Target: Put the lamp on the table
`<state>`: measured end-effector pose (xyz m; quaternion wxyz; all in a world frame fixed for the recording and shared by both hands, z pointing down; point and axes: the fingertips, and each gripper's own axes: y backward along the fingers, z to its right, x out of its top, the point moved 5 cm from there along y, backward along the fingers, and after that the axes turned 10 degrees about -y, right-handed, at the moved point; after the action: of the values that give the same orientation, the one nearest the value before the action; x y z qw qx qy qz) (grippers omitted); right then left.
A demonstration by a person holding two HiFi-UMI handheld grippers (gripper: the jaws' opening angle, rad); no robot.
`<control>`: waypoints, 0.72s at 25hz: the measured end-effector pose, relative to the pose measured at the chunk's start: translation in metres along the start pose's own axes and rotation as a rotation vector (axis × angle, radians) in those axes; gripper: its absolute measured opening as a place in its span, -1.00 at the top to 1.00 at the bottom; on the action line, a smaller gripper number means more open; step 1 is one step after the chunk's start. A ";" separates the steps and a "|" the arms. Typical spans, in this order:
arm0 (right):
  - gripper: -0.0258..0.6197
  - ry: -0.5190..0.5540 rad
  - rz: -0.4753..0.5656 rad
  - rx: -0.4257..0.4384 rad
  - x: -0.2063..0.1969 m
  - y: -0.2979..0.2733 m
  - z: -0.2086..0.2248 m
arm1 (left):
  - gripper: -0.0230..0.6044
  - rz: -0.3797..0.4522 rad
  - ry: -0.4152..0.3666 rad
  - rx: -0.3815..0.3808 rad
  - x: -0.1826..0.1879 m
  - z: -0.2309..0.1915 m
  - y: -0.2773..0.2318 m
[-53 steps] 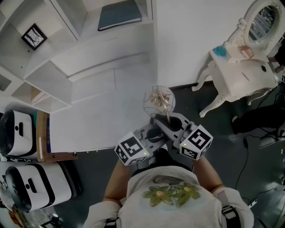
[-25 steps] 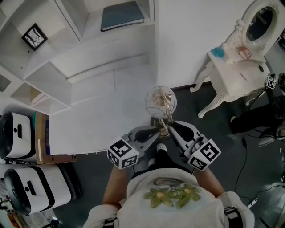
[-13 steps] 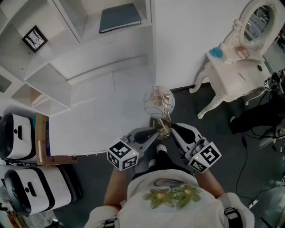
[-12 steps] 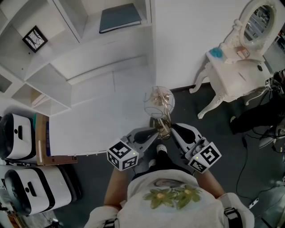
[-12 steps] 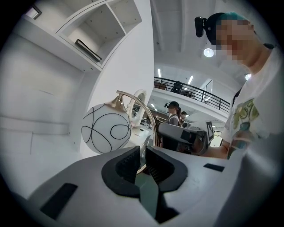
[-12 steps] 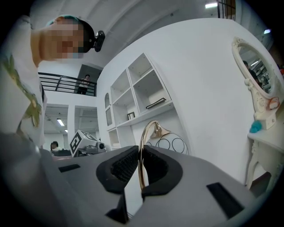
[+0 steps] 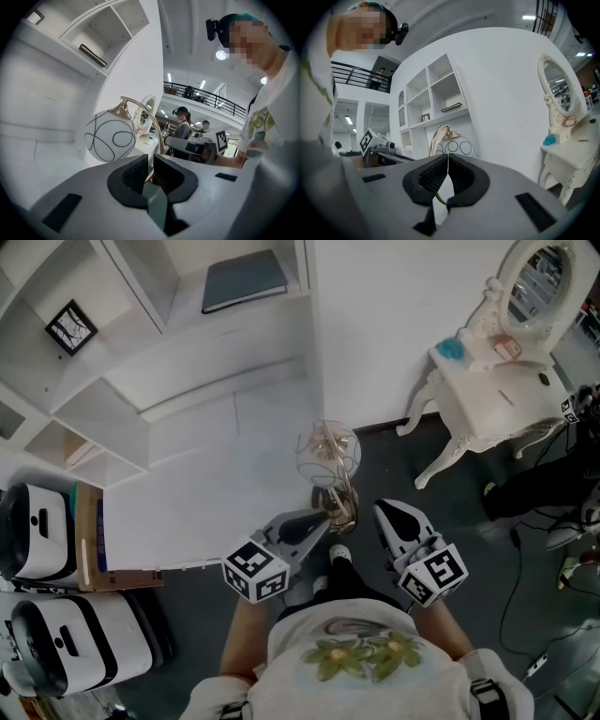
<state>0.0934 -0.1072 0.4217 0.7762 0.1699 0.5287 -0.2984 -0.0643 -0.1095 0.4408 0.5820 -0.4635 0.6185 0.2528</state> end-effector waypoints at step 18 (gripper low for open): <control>0.83 0.022 -0.068 -0.054 -0.013 0.011 -0.002 | 0.75 -0.014 -0.007 -0.024 -0.003 0.013 -0.004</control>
<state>0.0959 -0.0940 0.4323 0.7641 0.1342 0.5504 -0.3085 -0.0544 -0.0993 0.4421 0.5802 -0.4739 0.6101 0.2579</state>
